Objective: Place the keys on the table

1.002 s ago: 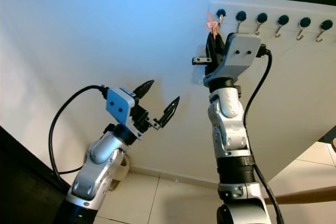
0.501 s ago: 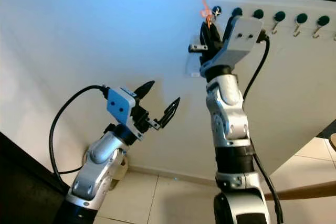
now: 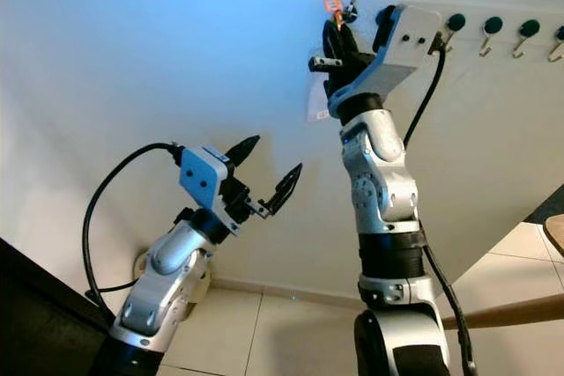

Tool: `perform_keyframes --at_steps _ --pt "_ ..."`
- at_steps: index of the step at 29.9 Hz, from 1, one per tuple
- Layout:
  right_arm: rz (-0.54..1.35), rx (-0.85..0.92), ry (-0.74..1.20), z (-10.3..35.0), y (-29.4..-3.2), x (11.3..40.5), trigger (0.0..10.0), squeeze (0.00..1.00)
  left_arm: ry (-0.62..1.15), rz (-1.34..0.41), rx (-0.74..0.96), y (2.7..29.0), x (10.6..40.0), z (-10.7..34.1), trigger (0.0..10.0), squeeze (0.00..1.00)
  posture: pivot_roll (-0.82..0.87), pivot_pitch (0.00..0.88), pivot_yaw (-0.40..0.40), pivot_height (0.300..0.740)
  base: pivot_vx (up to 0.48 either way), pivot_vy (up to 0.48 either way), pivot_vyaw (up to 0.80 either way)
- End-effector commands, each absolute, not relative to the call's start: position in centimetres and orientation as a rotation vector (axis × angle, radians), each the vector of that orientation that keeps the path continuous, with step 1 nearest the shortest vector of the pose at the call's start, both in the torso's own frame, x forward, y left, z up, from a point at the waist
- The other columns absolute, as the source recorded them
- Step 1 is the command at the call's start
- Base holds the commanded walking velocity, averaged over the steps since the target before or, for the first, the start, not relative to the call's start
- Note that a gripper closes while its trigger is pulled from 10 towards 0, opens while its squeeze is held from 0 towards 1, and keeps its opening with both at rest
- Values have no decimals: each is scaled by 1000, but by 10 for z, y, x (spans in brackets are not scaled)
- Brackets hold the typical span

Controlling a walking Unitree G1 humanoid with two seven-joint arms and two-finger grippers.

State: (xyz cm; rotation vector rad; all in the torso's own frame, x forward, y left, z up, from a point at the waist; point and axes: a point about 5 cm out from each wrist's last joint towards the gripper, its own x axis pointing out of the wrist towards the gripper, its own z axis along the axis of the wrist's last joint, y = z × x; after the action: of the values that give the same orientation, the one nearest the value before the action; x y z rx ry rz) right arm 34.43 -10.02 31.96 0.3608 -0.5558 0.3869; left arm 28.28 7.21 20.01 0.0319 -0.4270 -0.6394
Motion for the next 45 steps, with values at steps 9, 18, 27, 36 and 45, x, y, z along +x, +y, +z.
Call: perform_keyframes --at_steps 9,18,27,36,45 --pt "498 261 -544 309 -80 333 0 0 -426 -656 27 68 281 201 10000 0 45 139 -22 740 0 0 0" --pt "293 50 -463 263 -114 339 0 0 -429 -655 18 67 280 202 10000 0 38 138 -19 740 0 0 0" --pt "117 -106 -550 254 -138 337 0 0 -435 -655 10 66 281 203 10000 0 38 132 -22 740 0 0 0" --pt "92 -212 -634 254 -134 330 4588 0 -436 -657 10 67 280 203 10000 0 40 127 -23 740 0 0 0" --pt "66 -196 -819 273 -129 320 10000 0 -437 -660 7 66 280 204 10000 0 40 134 -24 740 0 0 0"
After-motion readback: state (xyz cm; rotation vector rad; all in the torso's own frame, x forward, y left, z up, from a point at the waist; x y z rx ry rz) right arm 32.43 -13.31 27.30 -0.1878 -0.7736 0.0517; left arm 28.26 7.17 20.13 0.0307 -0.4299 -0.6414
